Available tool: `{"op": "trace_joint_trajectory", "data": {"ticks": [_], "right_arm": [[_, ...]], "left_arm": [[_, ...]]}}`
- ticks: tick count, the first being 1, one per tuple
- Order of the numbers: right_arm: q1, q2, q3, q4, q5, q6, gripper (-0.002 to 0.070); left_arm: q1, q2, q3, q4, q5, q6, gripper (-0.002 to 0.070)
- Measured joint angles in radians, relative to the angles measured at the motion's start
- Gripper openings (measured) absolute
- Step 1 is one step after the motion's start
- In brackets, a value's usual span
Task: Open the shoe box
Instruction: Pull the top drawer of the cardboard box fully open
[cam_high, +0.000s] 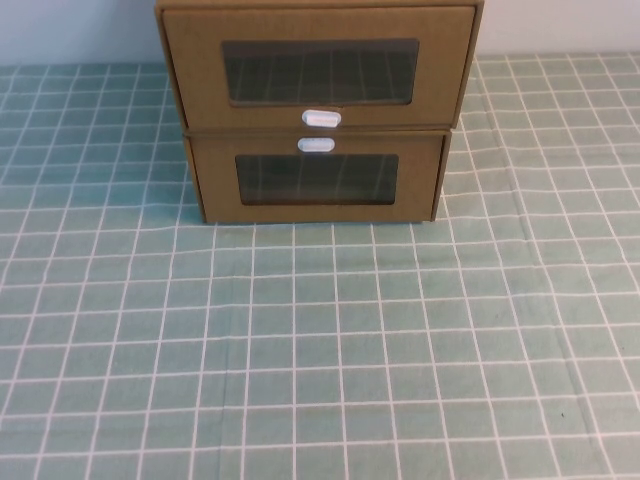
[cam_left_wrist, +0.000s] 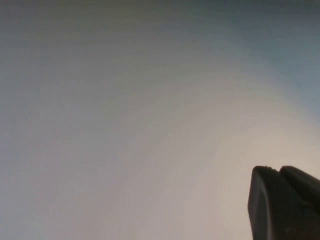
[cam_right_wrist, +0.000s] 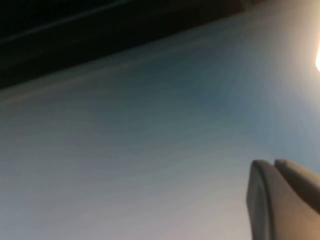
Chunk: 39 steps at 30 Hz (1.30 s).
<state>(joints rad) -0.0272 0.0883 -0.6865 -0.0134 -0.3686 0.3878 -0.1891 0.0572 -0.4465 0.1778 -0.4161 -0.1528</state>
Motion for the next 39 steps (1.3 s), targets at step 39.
{"op": "trace_joint_trajectory", "data": {"ticks": [39], "right_arm": [[0.423, 1.321, -0.598, 0.163, 1.162, -1.244, -0.0014]], "left_arm": [[-0.12, 1.25, -0.858, -0.282, 0.962, 0.302, -0.0005]]}}
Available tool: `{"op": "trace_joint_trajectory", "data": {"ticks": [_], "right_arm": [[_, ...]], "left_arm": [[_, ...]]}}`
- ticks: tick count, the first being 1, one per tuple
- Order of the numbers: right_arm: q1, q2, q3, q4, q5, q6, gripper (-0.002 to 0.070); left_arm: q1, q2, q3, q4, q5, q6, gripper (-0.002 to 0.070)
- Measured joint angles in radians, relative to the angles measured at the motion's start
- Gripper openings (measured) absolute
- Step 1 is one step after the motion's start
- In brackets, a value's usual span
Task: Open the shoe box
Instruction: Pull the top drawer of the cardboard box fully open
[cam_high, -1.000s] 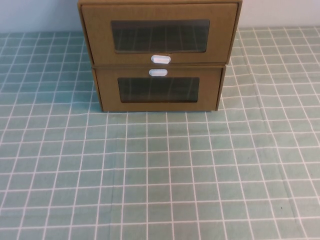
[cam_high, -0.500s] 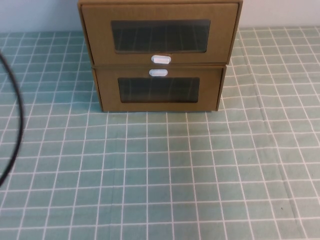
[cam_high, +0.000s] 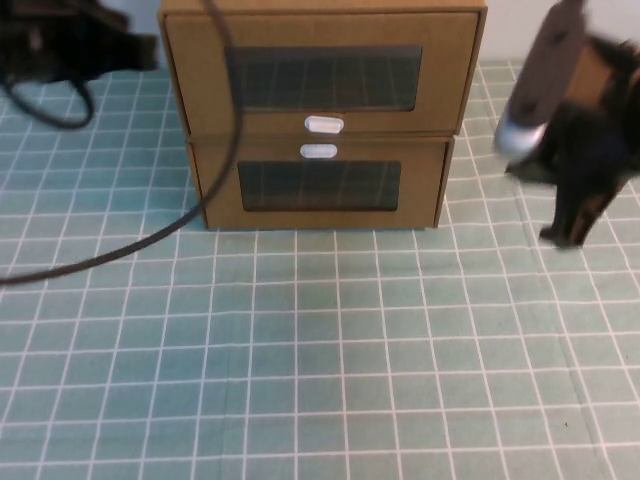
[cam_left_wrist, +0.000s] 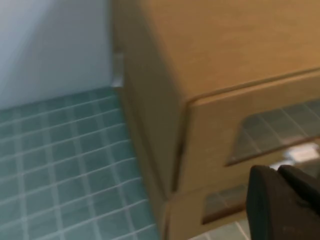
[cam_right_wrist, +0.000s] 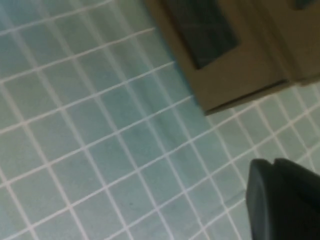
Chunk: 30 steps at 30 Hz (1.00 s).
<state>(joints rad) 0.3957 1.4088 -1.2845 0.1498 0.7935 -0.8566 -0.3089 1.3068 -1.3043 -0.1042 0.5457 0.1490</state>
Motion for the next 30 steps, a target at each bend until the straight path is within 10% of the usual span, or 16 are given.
{"op": "trace_joint_trajectory", "data": {"ticks": [8, 16, 30], "right_arm": [[0.096, 0.077, -0.012, 0.16, 0.014, -0.163, -0.0013], [0.176, 0.141, -0.013, 0.165, -0.018, -0.212, -0.0014], [0.415, 0.259, -0.013, -1.116, -0.115, 0.972, -0.0013]], "left_arm": [[-0.029, 0.304, -0.427, -0.383, 0.225, 0.462, -0.0005], [-0.029, 0.601, -0.697, -0.527, 0.325, 0.552, -0.0005], [-0.027, 0.682, -0.762, -0.602, 0.334, 0.473, -0.0005]]}}
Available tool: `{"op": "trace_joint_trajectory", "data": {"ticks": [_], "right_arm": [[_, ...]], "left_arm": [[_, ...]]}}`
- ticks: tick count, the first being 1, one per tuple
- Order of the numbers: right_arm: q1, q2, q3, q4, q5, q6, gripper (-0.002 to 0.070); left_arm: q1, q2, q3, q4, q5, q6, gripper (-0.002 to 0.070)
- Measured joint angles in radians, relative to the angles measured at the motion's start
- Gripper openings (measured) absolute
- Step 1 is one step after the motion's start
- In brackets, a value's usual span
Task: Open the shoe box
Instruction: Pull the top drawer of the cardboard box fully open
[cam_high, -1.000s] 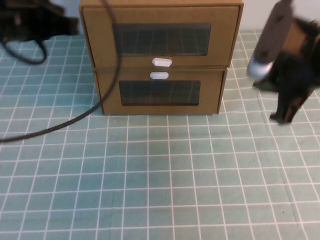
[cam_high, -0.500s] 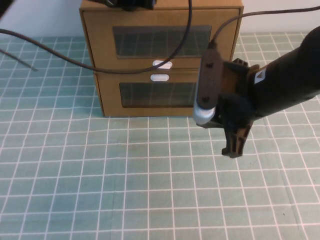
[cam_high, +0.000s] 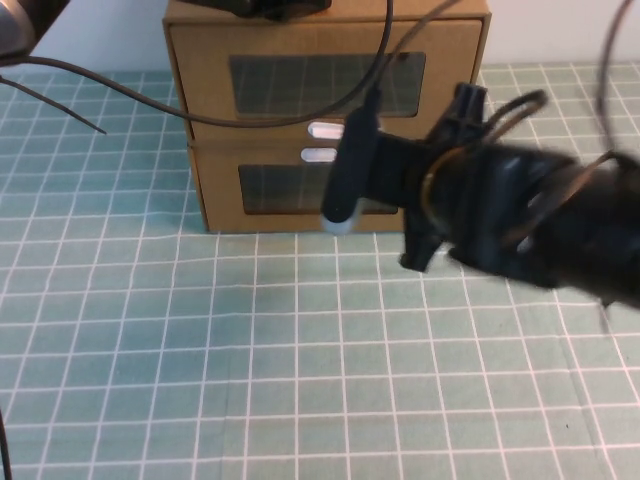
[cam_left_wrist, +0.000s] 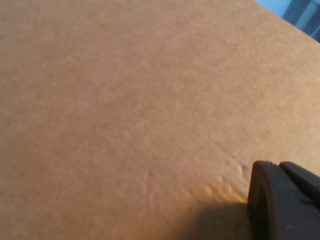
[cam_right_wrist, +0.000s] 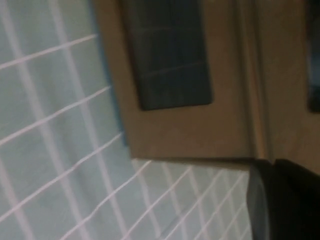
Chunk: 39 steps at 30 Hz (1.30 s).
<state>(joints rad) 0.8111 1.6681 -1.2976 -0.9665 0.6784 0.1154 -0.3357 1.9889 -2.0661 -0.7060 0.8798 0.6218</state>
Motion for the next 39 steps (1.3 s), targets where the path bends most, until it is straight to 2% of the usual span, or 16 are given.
{"op": "trace_joint_trajectory", "data": {"ticks": [2, 5, 8, 12, 15, 18, 21, 39], "right_arm": [[0.031, 0.048, 0.0, -0.248, -0.001, 0.231, -0.0013], [0.063, 0.12, -0.006, -0.53, -0.001, 0.471, -0.0013], [0.081, 0.181, -0.016, -0.639, -0.014, 0.558, -0.0013], [0.093, 0.233, -0.016, -0.672, -0.014, 0.586, 0.0007], [0.093, 0.255, -0.018, -0.677, -0.012, 0.591, 0.0087], [0.093, 0.268, -0.024, -0.679, -0.008, 0.595, 0.0201], [0.093, 0.279, -0.053, -0.679, 0.002, 0.595, 0.025], [0.039, 0.364, -0.218, -0.683, -0.004, 0.595, 0.0263]], "left_arm": [[0.0, 0.0, 0.0, 0.0, 0.003, -0.006, -0.0005], [0.002, 0.0, 0.0, -0.001, 0.009, -0.043, -0.0005], [0.004, 0.0, -0.002, -0.007, 0.021, -0.073, -0.0005], [0.005, 0.0, -0.004, -0.008, 0.03, -0.084, -0.0005], [0.005, 0.0, -0.004, -0.008, 0.031, -0.088, -0.0005], [0.005, 0.0, -0.007, -0.008, 0.036, -0.09, -0.0005], [0.005, 0.0, -0.009, -0.008, 0.04, -0.092, -0.0005], [0.005, 0.0, -0.009, -0.008, 0.047, -0.092, -0.0005]]}}
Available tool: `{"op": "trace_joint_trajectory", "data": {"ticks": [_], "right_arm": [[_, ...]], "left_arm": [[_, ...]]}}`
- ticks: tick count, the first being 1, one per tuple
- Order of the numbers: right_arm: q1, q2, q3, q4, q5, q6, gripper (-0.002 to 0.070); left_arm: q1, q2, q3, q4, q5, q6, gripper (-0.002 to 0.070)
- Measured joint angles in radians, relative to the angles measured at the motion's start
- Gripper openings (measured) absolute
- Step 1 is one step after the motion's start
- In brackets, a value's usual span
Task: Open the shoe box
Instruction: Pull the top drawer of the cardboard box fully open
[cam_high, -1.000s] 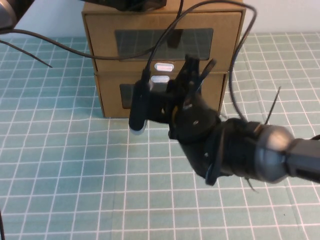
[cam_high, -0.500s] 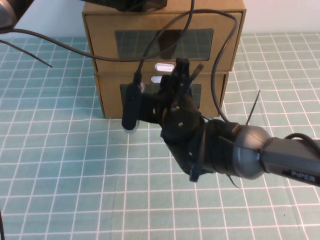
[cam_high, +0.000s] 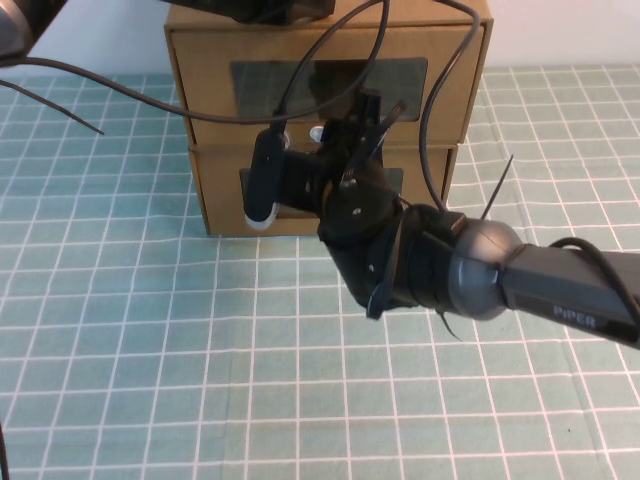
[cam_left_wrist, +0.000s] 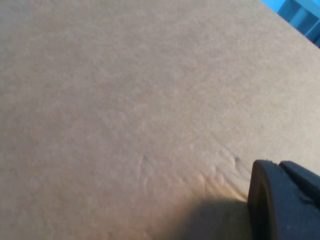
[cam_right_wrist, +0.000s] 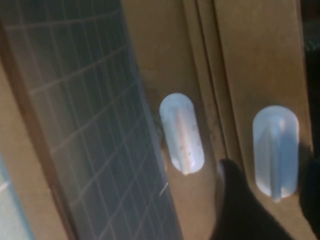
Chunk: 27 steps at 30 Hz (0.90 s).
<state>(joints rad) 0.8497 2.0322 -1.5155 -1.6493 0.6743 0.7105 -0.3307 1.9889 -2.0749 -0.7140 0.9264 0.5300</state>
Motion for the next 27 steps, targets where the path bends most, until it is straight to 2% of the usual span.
{"op": "trace_joint_trajectory", "data": {"ticks": [4, 8, 10, 17, 27], "right_arm": [[-0.022, 0.016, -0.032, 0.0, -0.043, 0.0, 0.0223], [-0.033, 0.018, -0.039, -0.011, -0.061, 0.0, 0.007], [-0.033, 0.022, -0.039, -0.011, -0.061, -0.002, 0.0029], [-0.006, 0.014, -0.022, -0.011, -0.013, -0.01, 0.0015], [0.123, -0.1, 0.183, -0.015, 0.112, 0.045, 0.001]], "left_arm": [[0.001, 0.0, 0.0, 0.0, 0.0, -0.001, -0.0005], [0.001, 0.0, 0.0, 0.0, 0.0, -0.001, -0.0005], [0.001, 0.0, 0.0, 0.0, 0.0, -0.001, -0.0005], [0.001, 0.0, 0.0, 0.0, 0.007, -0.001, -0.0005], [0.001, 0.0, 0.0, 0.001, 0.025, -0.001, -0.0005]]}}
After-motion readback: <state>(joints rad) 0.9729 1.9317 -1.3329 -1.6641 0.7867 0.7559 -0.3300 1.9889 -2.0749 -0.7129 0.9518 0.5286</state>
